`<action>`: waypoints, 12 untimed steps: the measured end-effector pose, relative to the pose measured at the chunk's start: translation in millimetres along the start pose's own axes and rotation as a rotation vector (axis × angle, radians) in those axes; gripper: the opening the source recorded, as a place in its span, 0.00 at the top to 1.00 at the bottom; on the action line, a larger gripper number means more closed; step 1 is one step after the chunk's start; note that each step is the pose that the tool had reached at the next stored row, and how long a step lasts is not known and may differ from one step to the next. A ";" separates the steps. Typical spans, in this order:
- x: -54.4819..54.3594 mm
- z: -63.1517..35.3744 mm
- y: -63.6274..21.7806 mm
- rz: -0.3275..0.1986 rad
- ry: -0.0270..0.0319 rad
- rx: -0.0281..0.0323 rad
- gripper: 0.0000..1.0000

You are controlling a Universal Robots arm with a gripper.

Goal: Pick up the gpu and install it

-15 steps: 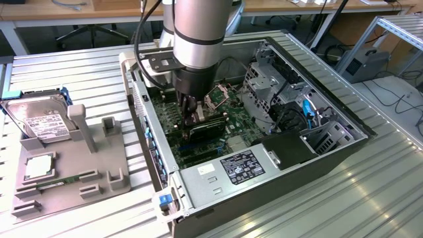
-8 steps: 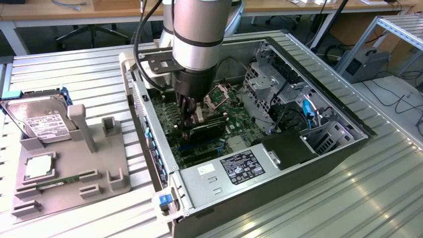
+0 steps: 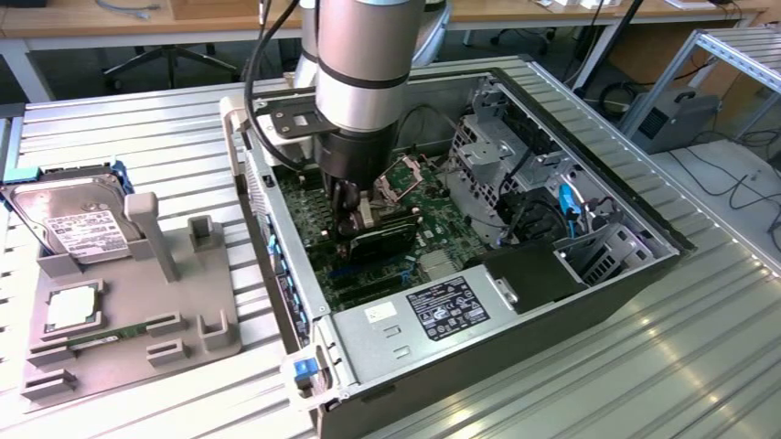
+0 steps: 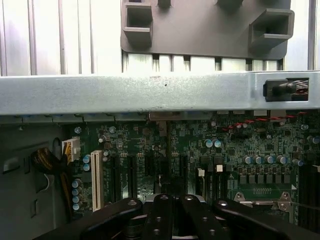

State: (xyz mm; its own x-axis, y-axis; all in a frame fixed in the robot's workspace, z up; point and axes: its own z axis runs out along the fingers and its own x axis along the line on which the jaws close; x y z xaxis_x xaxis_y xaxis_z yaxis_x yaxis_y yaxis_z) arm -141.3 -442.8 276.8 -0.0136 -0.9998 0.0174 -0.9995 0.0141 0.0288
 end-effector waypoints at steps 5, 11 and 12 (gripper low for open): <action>0.0 1.8 0.0 0.000 0.0000 0.0000 0.89; 0.2 3.6 0.1 0.000 0.0000 0.0000 0.89; 0.6 3.7 0.0 0.000 0.0000 0.0000 0.89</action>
State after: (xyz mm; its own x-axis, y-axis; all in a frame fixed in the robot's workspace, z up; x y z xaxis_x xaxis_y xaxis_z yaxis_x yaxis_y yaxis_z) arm -141.4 -443.4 273.1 -0.0138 -0.9998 0.0174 -0.9995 0.0143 0.0288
